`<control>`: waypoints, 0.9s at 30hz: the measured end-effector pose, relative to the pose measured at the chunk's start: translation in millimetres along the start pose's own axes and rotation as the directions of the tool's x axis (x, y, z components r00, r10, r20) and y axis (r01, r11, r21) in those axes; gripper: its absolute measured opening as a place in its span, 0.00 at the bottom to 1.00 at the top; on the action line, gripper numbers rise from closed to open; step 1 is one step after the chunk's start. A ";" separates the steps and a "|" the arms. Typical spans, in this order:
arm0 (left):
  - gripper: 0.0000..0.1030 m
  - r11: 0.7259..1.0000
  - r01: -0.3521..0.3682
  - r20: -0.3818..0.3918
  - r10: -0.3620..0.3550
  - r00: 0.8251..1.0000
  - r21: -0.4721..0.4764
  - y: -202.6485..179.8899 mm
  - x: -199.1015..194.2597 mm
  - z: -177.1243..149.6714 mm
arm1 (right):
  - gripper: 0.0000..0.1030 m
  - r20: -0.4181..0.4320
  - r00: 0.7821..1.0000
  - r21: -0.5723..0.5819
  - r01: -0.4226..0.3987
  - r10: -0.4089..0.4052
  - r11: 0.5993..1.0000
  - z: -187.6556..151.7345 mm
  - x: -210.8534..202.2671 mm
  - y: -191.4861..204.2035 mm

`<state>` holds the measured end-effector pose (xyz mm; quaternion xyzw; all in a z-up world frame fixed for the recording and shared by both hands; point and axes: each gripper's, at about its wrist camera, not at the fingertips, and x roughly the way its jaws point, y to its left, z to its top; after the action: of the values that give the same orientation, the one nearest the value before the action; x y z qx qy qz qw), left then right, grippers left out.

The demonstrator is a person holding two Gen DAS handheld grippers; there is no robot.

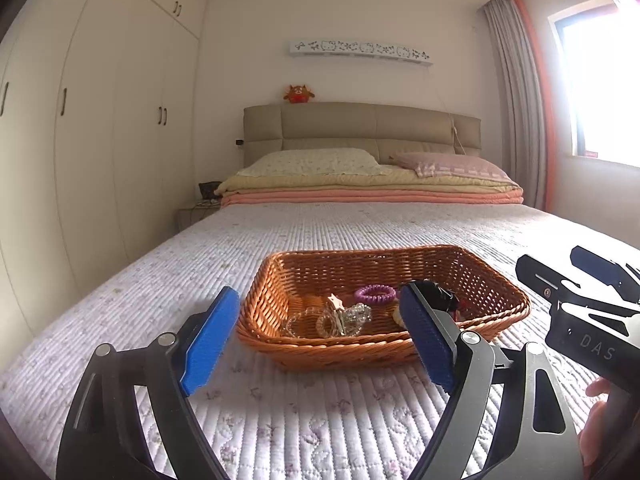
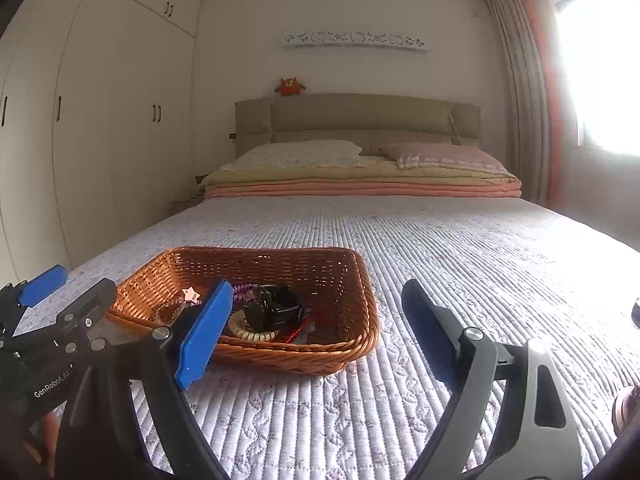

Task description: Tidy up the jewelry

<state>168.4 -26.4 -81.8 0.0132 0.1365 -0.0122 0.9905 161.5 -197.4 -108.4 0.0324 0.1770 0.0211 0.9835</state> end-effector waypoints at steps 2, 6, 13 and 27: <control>0.79 1.000 -0.001 0.001 0.001 1.000 0.001 -0.4 0.3 0.0 | 0.81 -0.001 1.000 -0.001 -0.001 0.001 1.000 -0.4 0.1 0.3; 0.80 1.000 -0.002 0.004 0.002 1.000 0.006 -1.8 -0.3 -0.1 | 0.83 -0.001 1.000 0.007 -0.007 0.007 1.000 0.7 1.4 -1.0; 0.83 1.000 0.015 0.018 -0.015 1.000 0.003 -2.3 -4.6 1.3 | 0.84 -0.010 1.000 0.005 -0.010 0.010 1.000 0.5 4.8 -0.2; 0.86 0.999 0.027 0.023 -0.027 0.999 0.023 -6.2 -6.8 0.3 | 0.86 -0.023 0.999 0.037 -0.026 0.027 0.999 1.2 8.7 -7.7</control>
<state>161.8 -32.5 -79.8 0.0226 0.1251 -0.0273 0.9915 170.3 -204.7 -110.9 0.0525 0.1886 0.0314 0.9802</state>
